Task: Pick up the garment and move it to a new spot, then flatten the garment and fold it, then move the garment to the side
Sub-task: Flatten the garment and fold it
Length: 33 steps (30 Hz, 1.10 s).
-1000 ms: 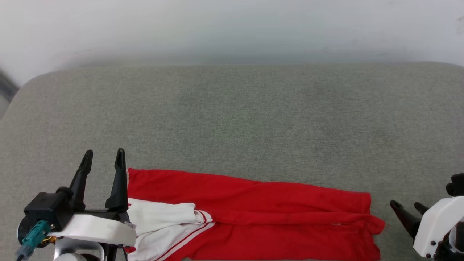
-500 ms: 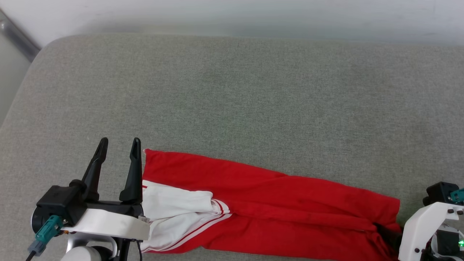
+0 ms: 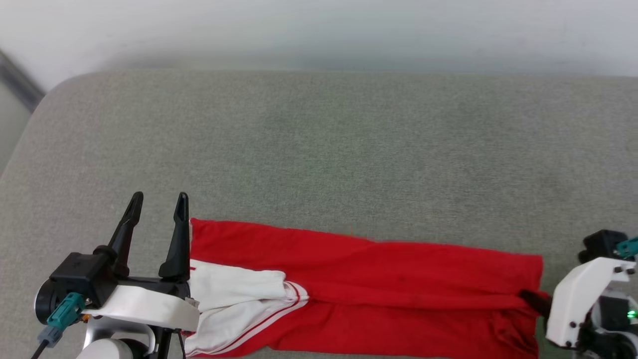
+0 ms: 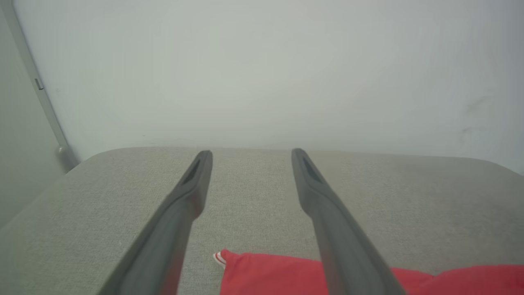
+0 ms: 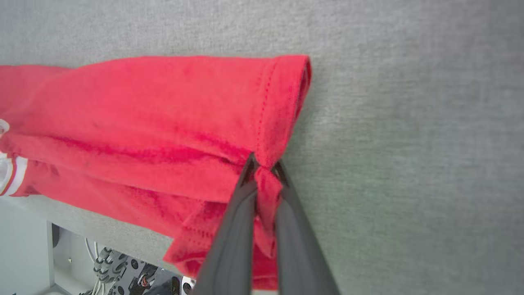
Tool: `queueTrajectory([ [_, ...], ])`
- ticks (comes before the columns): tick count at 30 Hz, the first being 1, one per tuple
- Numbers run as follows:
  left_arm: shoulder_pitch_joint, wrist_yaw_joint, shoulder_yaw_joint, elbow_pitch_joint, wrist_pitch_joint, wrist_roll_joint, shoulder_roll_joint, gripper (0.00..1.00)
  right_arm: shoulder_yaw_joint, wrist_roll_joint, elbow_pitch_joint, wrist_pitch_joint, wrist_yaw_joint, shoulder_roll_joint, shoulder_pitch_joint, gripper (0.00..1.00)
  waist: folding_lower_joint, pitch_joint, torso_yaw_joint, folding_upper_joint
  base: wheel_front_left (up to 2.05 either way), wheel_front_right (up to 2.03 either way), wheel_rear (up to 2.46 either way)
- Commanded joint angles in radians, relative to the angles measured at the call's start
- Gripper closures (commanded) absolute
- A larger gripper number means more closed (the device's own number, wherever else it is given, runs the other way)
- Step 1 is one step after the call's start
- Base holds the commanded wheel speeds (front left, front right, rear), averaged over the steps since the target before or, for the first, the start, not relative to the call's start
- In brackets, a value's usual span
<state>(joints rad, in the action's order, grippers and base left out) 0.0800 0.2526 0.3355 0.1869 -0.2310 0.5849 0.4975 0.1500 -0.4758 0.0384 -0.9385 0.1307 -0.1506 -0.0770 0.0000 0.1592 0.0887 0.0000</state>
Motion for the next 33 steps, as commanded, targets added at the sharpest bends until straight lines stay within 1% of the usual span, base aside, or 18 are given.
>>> queueTrajectory([
  [1, -0.01, 0.007, -0.001, 0.008, 0.004, -0.006, 0.005, 0.0, 0.027, 0.005, -0.007, -0.007, 0.0, -0.016, -0.018, 1.0, 0.0, -0.019, -0.019, 0.0, 0.0, 0.0, 0.0],
  [6, -0.021, 0.019, -0.004, 0.023, 0.008, -0.01, 0.013, 0.0, 0.135, 0.021, -0.009, -0.028, 0.0, -0.031, -0.032, 1.0, 0.0, -0.031, -0.042, 0.0, 0.0, 0.0, 0.0],
  [9, -0.025, 0.019, -0.001, 0.03, 0.01, -0.01, 0.014, 0.0, 0.2, 0.032, -0.014, -0.037, 0.0, -0.037, -0.039, 1.0, 0.0, -0.035, -0.055, 0.0, 0.0, 0.0, 0.0],
  [14, -0.027, 0.022, -0.003, 0.034, 0.01, -0.009, 0.016, 0.0, 0.237, 0.031, -0.022, -0.041, 0.0, -0.03, -0.045, 1.0, 0.0, -0.036, -0.068, 0.0, 0.0, 0.0, 0.0],
  [16, -0.029, 0.023, -0.002, 0.037, 0.011, -0.007, 0.017, 0.0, 0.239, 0.024, -0.029, -0.046, 0.0, -0.017, -0.045, 1.0, 0.0, -0.036, -0.075, 0.0, 0.0, 0.0, 0.0],
  [19, -0.029, 0.025, 0.0, 0.041, 0.015, -0.007, 0.02, 0.0, 0.214, -0.017, -0.052, -0.078, 0.0, 0.02, -0.038, 1.0, 0.0, -0.04, -0.08, 0.0, 0.0, 0.0, 0.0],
  [21, -0.027, 0.026, 0.002, 0.043, 0.016, -0.007, 0.02, 0.0, 0.197, -0.069, -0.072, -0.122, 0.0, 0.053, -0.033, 1.0, 0.0, -0.044, -0.082, 0.0, 0.0, 0.0, 0.0],
  [24, -0.024, 0.024, 0.007, 0.043, 0.019, -0.008, 0.019, 0.0, 0.174, -0.183, -0.087, -0.23, 0.0, 0.088, -0.014, 1.0, 0.0, -0.051, -0.079, 0.0, 0.0, 0.0, 0.0],
  [27, -0.016, 0.02, 0.016, 0.04, 0.023, -0.007, 0.015, 0.0, 0.139, -0.34, -0.09, -0.323, 0.0, 0.101, -0.002, 1.0, 0.0, -0.062, -0.065, 0.0, 0.0, 0.0, 0.0],
  [30, -0.011, 0.018, 0.024, 0.034, 0.025, -0.007, 0.011, 0.0, 0.073, -0.51, -0.056, -0.338, 0.0, 0.102, 0.0, 1.0, 0.0, -0.073, -0.046, 0.0, 0.0, 0.0, 0.0],
  [33, -0.004, 0.013, 0.035, 0.03, 0.027, -0.007, 0.003, 0.0, -0.007, -0.614, -0.019, -0.305, 0.0, 0.101, -0.02, 1.0, 0.0, -0.081, -0.017, 0.0, 0.0, 0.0, 0.0],
])
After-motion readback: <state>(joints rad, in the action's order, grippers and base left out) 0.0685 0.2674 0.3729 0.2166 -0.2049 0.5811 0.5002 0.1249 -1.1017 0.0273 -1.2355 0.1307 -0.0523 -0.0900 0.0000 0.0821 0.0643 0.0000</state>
